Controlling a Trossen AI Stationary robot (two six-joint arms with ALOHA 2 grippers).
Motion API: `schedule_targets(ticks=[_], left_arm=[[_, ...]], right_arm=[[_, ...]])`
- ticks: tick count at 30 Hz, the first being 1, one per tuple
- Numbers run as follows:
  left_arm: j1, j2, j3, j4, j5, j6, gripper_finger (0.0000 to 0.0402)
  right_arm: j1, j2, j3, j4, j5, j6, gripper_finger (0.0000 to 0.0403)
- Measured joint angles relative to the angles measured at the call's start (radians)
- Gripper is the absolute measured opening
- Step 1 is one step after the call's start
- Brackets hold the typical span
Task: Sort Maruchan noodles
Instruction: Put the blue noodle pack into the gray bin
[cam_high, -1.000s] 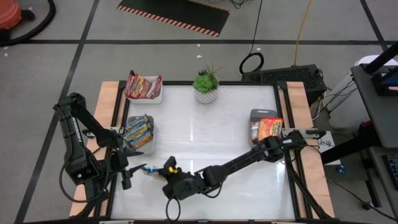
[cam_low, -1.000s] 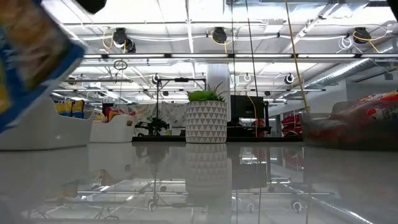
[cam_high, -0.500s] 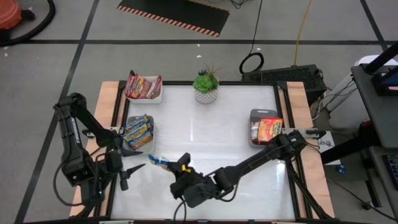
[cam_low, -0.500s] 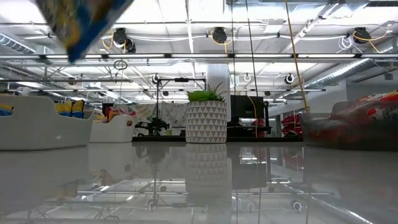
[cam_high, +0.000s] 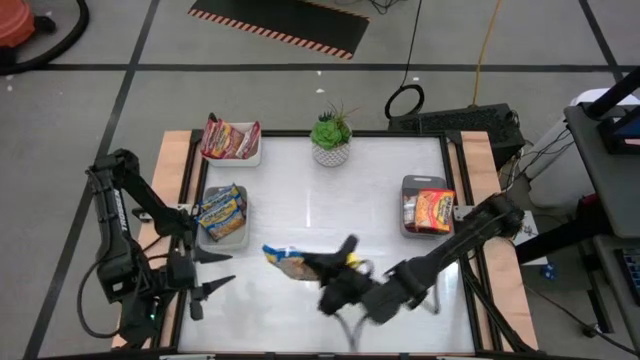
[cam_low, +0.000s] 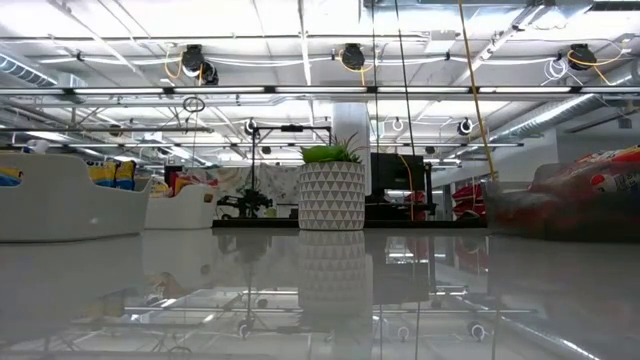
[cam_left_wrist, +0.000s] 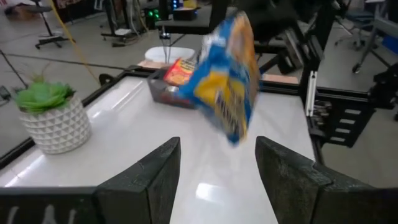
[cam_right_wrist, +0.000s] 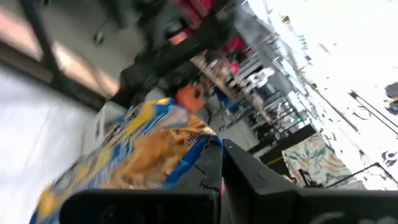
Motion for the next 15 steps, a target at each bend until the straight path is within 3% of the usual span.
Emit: schedule_targets(ticks=[4,7,10,15], left_arm=[[0.025,0.000,0.000,0.142,0.016,0.145,0.0214],[0.059,0.006,0.000,0.245,0.075,0.265,0.0214],[0.100,0.033,0.000,0.347,0.137,0.399,0.0214],[0.205,0.100,0.000,0.540,0.238,0.598,0.0214]], right_arm=[[0.017,-0.158,-0.275,0.378,-0.013,-0.114,0.0000],[0.018,-0.246,-0.451,0.609,-0.090,-0.152,0.0000],[0.016,-0.299,-0.545,0.713,-0.130,-0.153,0.0000],[0.015,-0.314,-0.575,0.759,-0.136,-0.179,0.0000]])
